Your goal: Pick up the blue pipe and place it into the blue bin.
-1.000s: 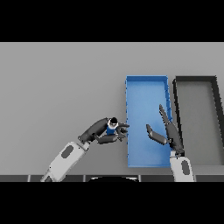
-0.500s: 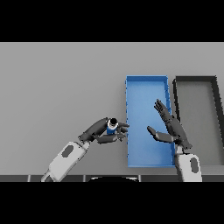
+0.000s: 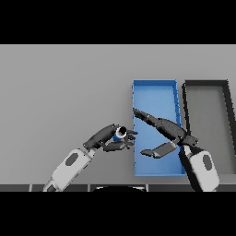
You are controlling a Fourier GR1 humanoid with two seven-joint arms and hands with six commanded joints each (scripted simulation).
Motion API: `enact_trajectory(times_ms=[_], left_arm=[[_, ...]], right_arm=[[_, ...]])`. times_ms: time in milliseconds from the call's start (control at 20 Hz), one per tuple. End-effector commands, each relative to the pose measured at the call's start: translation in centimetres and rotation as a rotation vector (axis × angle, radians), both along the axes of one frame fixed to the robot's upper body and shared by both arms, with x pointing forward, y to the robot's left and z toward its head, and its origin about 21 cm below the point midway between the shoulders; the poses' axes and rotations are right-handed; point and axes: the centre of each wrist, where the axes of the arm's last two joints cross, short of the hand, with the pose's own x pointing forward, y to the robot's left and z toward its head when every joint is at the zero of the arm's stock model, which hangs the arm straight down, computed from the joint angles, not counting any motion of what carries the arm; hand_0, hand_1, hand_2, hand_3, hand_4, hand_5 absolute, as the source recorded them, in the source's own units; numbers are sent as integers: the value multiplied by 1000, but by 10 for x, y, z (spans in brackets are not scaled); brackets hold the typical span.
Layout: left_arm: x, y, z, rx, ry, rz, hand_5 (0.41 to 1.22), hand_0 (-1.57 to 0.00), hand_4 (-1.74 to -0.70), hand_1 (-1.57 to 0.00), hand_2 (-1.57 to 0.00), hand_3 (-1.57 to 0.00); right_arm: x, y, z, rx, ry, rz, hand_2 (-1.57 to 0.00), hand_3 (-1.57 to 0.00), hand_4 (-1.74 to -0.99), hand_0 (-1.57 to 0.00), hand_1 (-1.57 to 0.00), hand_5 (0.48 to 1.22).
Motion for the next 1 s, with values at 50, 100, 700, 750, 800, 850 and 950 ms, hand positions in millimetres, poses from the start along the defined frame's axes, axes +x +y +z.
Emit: enact_trajectory(times_ms=[50,100,700,750,800,850,950], left_arm=[[3,2,-2,3,12,1,1221,-1571,-1730,-1571,-1571,-1439],[4,1,-3,8,18,-4,1221,-1571,-1730,-1571,-1571,-1439],[9,1,-4,-4,-15,-31,1221,-1571,-1473,-1571,-1571,-1557],[6,0,-5,6,5,-25,1221,-1571,-1525,-1571,-1571,-1560],[5,4,-3,-2,-3,-28,1221,-1571,-1568,-1571,-1571,-1284],[6,2,-1,59,-14,-9,1221,-1571,-1603,-1571,-1571,-1190],[4,4,3,110,-39,-3,1221,-1571,-1647,-1536,-1571,-1121]], right_arm=[[2,12,10,-27,-19,43,1,1,-1326,1,1,485],[5,19,12,-32,-29,69,1,1,-1324,1,1,488],[34,92,27,-137,-47,235,-9,1,-1210,1,1,498],[38,96,27,-147,-43,250,-54,-26,-1236,-17,-34,493],[39,99,26,-152,-43,268,-160,-116,-1291,-107,-140,483],[38,105,28,-160,-54,292,-308,-252,-1348,-264,-299,477],[39,115,34,-149,-73,314,-708,-659,-1433,-694,-704,486]])
